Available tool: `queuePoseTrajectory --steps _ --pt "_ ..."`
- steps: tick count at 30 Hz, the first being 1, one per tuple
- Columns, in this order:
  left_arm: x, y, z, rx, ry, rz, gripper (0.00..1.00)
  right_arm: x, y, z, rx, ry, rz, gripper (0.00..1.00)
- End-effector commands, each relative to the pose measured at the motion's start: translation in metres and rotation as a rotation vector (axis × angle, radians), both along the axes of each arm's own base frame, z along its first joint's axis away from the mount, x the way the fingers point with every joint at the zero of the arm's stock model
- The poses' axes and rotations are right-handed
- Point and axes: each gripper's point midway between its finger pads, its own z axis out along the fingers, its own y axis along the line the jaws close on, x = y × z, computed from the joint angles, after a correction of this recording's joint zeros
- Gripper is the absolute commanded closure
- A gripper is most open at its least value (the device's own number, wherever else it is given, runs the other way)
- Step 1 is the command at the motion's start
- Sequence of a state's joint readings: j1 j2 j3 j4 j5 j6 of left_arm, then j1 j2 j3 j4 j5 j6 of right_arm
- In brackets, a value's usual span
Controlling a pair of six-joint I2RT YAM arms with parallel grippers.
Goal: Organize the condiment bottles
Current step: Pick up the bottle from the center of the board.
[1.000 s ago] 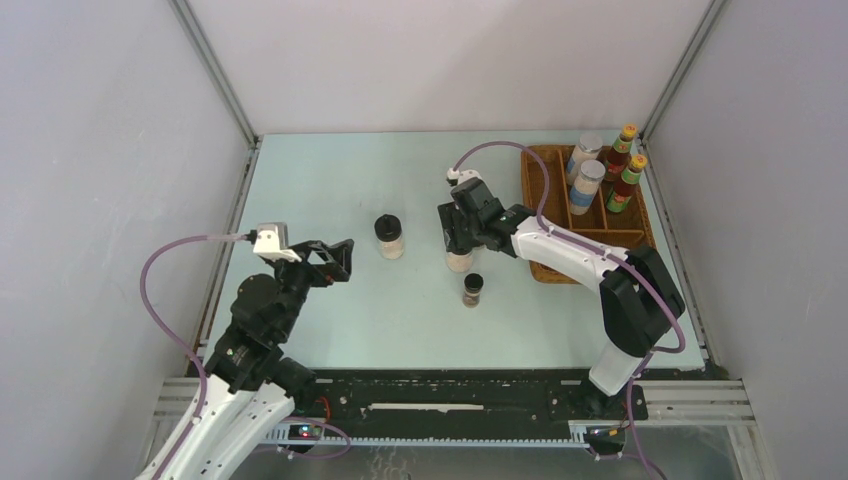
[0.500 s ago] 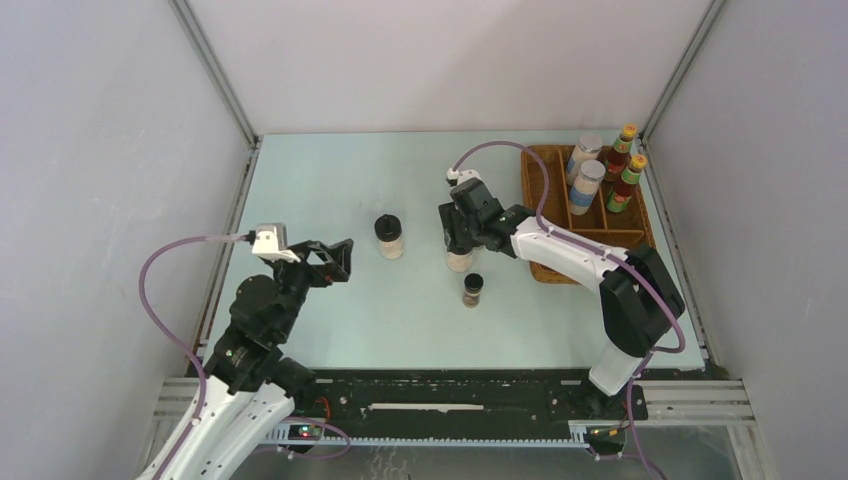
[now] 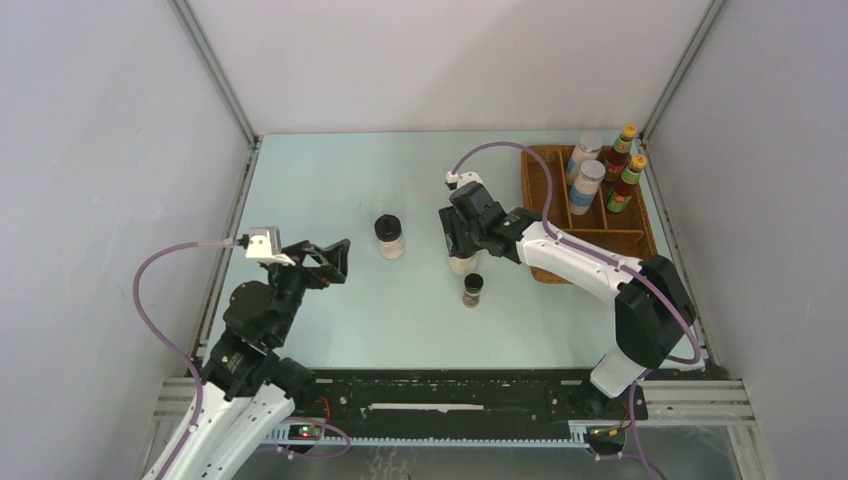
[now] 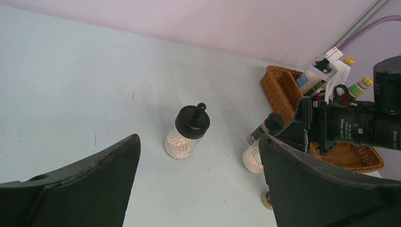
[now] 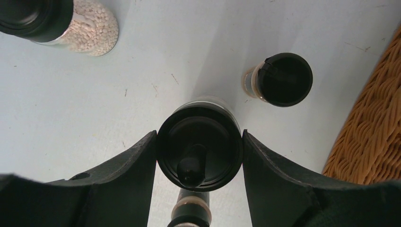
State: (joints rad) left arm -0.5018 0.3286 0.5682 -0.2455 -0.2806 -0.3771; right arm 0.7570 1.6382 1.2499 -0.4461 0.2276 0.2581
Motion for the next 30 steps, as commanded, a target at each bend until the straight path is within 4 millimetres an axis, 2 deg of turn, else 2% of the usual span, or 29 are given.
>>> queuePoseTrajectory --steps 1,6,16,24,30 --pt "-0.001 -0.004 -0.002 -0.011 -0.015 -0.02 0.0 0.005 0.01 0.058 0.078 -0.121 0.012 1.0" --pt "-0.002 -0.003 -0.002 -0.014 -0.019 -0.019 0.0 0.0 0.016 0.078 0.102 -0.146 0.029 1.0" --pt "-0.001 -0.004 -0.003 -0.014 -0.015 -0.02 0.0 -0.004 0.02 0.134 0.158 -0.233 0.056 1.0" --pt "-0.001 -0.004 -0.003 -0.014 -0.013 -0.02 0.0 0.017 0.007 0.191 0.183 -0.353 0.02 1.0" --pt "0.0 -0.004 -0.004 -0.009 -0.009 -0.018 0.0 0.041 -0.018 0.235 0.21 -0.446 -0.053 1.0"
